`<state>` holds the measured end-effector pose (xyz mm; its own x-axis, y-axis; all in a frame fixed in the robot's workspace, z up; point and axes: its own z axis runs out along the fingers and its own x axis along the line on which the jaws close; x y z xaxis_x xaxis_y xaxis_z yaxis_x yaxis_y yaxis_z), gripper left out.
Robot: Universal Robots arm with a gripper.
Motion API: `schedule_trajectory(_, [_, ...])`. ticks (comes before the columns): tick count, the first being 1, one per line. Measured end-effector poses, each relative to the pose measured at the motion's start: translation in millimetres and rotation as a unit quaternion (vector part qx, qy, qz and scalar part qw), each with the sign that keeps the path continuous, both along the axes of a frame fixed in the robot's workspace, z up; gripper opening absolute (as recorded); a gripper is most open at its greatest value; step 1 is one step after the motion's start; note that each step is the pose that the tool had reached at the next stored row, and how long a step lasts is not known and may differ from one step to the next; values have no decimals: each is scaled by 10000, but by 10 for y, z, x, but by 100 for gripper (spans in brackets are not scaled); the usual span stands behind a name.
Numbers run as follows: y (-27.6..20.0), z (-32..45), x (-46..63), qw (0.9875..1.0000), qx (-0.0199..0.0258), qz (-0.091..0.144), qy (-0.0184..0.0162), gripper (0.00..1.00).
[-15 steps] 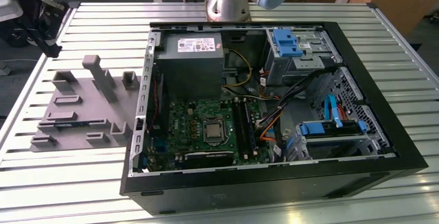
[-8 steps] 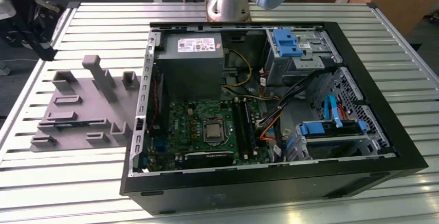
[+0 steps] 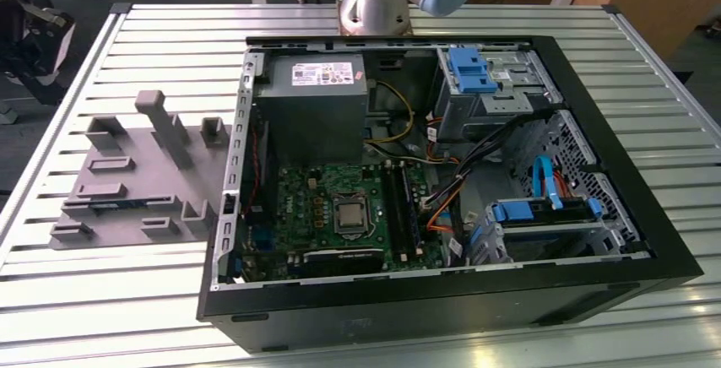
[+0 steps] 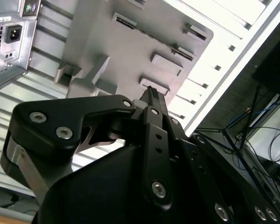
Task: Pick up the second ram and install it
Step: 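Reach for the second ram, then pick up the second ram and move it above second insertion slot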
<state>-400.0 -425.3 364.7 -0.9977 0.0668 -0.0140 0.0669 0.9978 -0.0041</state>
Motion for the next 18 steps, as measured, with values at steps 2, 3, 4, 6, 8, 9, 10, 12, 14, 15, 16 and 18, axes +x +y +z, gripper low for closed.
schedule_trajectory(2, [-7, -10, -51, 10000, 0, 0, 1, 11])
schedule_trajectory(3, [-8, -14, -73, 10000, 0, 0, 2, 11])
schedule_trajectory(4, [-10, -18, -95, 10000, 0, 0, 2, 11])
schedule_trajectory(6, [-14, -23, -125, 10000, 0, 0, 3, 11])
schedule_trajectory(8, [-15, -27, -145, 10000, 0, 0, 3, 11])
schedule_trajectory(9, [-16, -27, -150, 10000, 0, 1, 3, 11])
schedule_trajectory(10, [-16, -27, -153, 10000, 0, 1, 3, 11])
schedule_trajectory(12, [-15, -27, -154, 10000, 0, 3, 3, 11])
schedule_trajectory(14, [-15, -27, -154, 10000, 0, 6, 3, 11])
schedule_trajectory(15, [-15, -27, -154, 10000, 0, 6, 3, 11])
schedule_trajectory(16, [-15, -27, -154, 10000, 0, 6, 3, 11])
schedule_trajectory(18, [-15, -27, -154, 10000, 0, 7, 3, 11])
